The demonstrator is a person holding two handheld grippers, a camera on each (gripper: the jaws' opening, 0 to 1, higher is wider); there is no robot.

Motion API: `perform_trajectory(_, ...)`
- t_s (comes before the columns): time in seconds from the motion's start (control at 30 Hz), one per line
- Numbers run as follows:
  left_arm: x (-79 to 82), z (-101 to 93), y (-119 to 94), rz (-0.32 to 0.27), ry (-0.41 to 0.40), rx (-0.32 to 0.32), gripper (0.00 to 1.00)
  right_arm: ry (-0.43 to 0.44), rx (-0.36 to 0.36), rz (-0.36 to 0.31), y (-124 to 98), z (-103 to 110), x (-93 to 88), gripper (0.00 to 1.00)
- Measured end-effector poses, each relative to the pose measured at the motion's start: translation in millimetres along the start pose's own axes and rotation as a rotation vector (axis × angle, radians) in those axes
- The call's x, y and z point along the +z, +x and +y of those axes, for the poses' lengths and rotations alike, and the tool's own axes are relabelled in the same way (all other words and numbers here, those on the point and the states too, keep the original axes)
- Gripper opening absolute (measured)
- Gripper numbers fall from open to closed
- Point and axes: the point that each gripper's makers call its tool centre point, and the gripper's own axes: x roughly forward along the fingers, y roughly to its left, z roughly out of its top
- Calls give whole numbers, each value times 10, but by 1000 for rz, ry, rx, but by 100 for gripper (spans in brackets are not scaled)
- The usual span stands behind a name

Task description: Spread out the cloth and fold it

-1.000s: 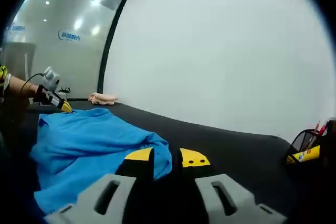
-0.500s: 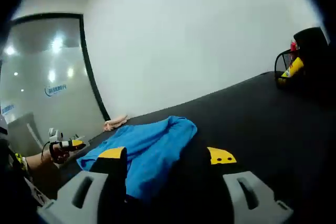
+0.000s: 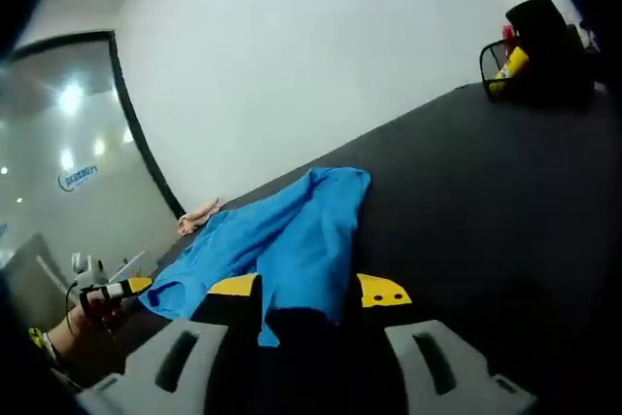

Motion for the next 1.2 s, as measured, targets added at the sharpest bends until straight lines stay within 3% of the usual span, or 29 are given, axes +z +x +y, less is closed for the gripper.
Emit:
perform_trajectory(0.03,5,50,1,-6,-13,5,23,24,5,9,30,21,-1,32)
perform_trajectory(0.07,-20,73,15,0,-82,-8,23,62,-3,15,72,25,-12,26)
perform_trajectory(0.13,-101,68,16,55,-162,-40,16,45,-28,34,111,2,-47,7)
perform_trajectory(0.17,-61,90,8,39,-152,-29,9,34,-41,33,110,-9,-41,2)
perform_trajectory(0.2,-118,76,-8,80,-163,-33,1,5,-43,18,106,-3,-12,2)
perform_trajectory(0.23,-149,81,-33,103,-163,-46,0,-12,-35,5,101,41,14,2)
perform_trajectory(0.37,-16,84,-131,36,-240,-81,0,11,-11,-32,91,139,184,2)
perform_trajectory(0.47,0,49,-169,44,-236,-88,0,7,6,-64,93,230,307,2)
perform_trajectory(0.53,98,48,-213,6,-218,-86,0,1,15,-65,106,282,350,2)
perform_trajectory(0.6,143,74,-249,5,-200,-75,0,-6,28,-67,144,328,373,2)
perform_trajectory(0.77,98,322,-308,17,-156,-6,0,-34,79,-57,256,531,402,2)
perform_trajectory(0.87,212,345,-353,-46,-192,-19,5,-69,113,-54,371,685,458,2)
perform_trajectory(1.03,161,283,-288,-15,-144,-25,6,-138,276,-21,676,1405,578,2)
perform_trajectory(1.07,142,270,-276,-13,-141,-28,7,-178,323,-21,751,1663,587,2)
perform_trajectory(1.2,127,308,-274,-16,-163,-32,7,-323,504,47,973,2565,342,2)
